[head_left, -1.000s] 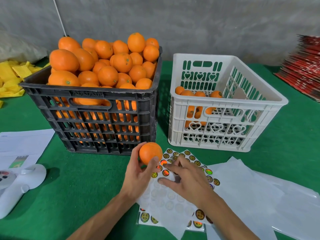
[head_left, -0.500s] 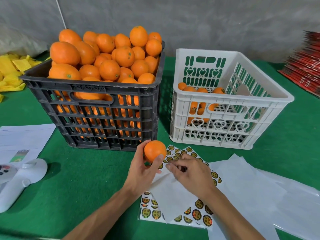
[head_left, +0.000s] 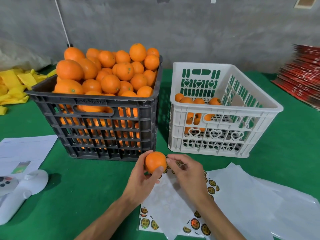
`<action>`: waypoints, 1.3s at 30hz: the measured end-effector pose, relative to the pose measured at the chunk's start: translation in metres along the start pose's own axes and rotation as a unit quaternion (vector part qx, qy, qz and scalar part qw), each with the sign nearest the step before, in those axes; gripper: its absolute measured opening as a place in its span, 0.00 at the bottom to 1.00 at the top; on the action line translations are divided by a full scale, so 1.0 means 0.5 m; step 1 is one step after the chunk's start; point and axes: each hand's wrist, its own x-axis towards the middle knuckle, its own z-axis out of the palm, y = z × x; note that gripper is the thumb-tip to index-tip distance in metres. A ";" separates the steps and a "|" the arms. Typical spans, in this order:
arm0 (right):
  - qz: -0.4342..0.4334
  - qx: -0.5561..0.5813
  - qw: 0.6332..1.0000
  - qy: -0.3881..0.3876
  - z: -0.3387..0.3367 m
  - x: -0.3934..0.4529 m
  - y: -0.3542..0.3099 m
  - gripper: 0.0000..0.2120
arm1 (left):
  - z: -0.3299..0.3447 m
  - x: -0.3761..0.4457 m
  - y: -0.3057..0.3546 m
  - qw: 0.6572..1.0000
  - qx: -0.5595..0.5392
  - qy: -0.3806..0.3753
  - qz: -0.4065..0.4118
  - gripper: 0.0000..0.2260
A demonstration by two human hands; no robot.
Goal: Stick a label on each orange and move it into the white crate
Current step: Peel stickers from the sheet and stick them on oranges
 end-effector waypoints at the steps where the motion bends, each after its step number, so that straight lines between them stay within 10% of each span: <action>1: 0.000 0.003 1.000 -0.003 0.001 -0.004 -0.003 0.07 | -0.001 -0.001 0.001 1.000 -0.002 0.001 0.001 0.26; 13: -0.186 -0.246 0.948 -0.084 0.034 -0.051 -0.034 0.40 | 0.006 0.003 0.071 0.995 -0.093 0.029 -0.009 0.33; 17: -0.223 -0.279 0.934 0.021 0.023 -0.030 -0.082 0.50 | 0.048 0.010 0.158 0.995 -0.085 -0.028 0.033 0.25; 23: -0.276 -0.291 0.900 0.173 -0.078 0.132 -0.214 0.37 | 0.065 0.093 0.340 0.986 0.046 -0.073 0.146 0.17; 30: -0.335 -0.303 0.880 0.148 -0.110 0.258 -0.274 0.20 | -0.040 0.273 0.488 0.925 0.238 0.120 0.270 0.11; 36: -0.341 -0.301 0.879 0.142 -0.071 0.228 -0.228 0.14 | -0.143 0.442 0.523 0.757 0.652 0.035 0.015 0.29; 39: -0.354 -0.290 0.879 0.136 -0.062 0.215 -0.202 0.13 | -0.154 0.471 0.506 0.762 0.647 0.017 -0.021 0.30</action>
